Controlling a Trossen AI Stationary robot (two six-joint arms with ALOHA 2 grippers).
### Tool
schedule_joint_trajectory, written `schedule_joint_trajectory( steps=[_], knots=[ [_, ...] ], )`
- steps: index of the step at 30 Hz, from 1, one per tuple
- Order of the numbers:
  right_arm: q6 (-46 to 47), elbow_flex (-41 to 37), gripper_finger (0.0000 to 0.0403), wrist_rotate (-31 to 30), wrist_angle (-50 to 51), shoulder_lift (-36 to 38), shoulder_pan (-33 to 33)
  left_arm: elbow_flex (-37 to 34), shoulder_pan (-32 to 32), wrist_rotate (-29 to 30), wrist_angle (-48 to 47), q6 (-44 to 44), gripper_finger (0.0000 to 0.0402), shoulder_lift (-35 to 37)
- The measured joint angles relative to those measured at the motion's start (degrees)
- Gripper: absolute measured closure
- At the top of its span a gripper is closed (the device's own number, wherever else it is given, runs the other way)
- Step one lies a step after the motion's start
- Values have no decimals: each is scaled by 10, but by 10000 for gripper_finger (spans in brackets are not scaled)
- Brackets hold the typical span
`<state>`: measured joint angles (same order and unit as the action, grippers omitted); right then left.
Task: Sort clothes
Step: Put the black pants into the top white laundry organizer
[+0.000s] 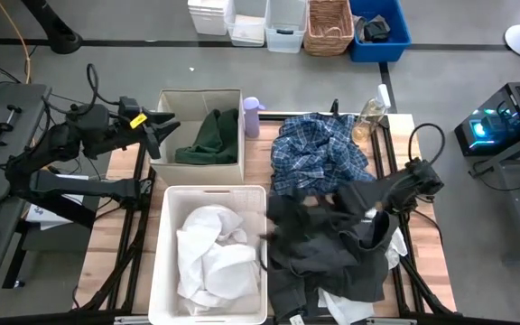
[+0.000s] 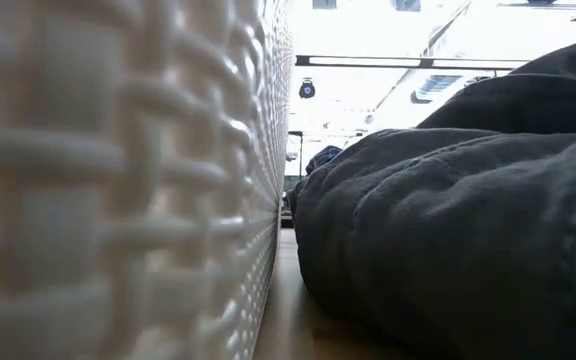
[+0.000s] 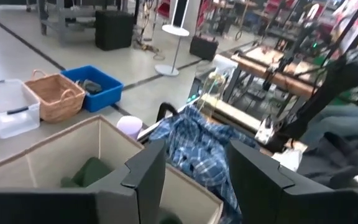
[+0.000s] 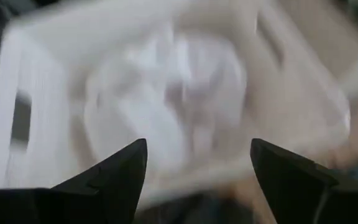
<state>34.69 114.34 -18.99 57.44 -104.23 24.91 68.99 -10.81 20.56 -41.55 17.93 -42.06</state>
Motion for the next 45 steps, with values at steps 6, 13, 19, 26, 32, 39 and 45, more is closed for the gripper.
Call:
schedule_joint_trajectory(
  steps=[6, 13, 19, 26, 32, 39, 45],
  knots=[
    [174, -13, 127, 12, 251, 4, 88, 0, 0, -18, -14, 25, 240, -17],
    [234, -149, 128, 115, 193, 3, 123, 0, 0, -107, -13, 30, 240, -52],
    [208, -224, 128, 161, 159, 2, 113, 0, 0, -210, 5, 31, 240, -77],
    [206, -326, 128, 172, 137, 2, 87, 0, 20, -278, 65, 61, 240, -72],
    [232, -416, 190, 194, 50, 2, 69, 0, 45, -279, 123, 86, 240, -56],
    [207, -354, 384, 168, 73, 8, 74, 0, 62, -279, 277, 115, 240, -29],
    [203, -84, 393, -21, 296, 43, 65, 0, 65, -279, 498, 89, 240, -8]
  ],
)
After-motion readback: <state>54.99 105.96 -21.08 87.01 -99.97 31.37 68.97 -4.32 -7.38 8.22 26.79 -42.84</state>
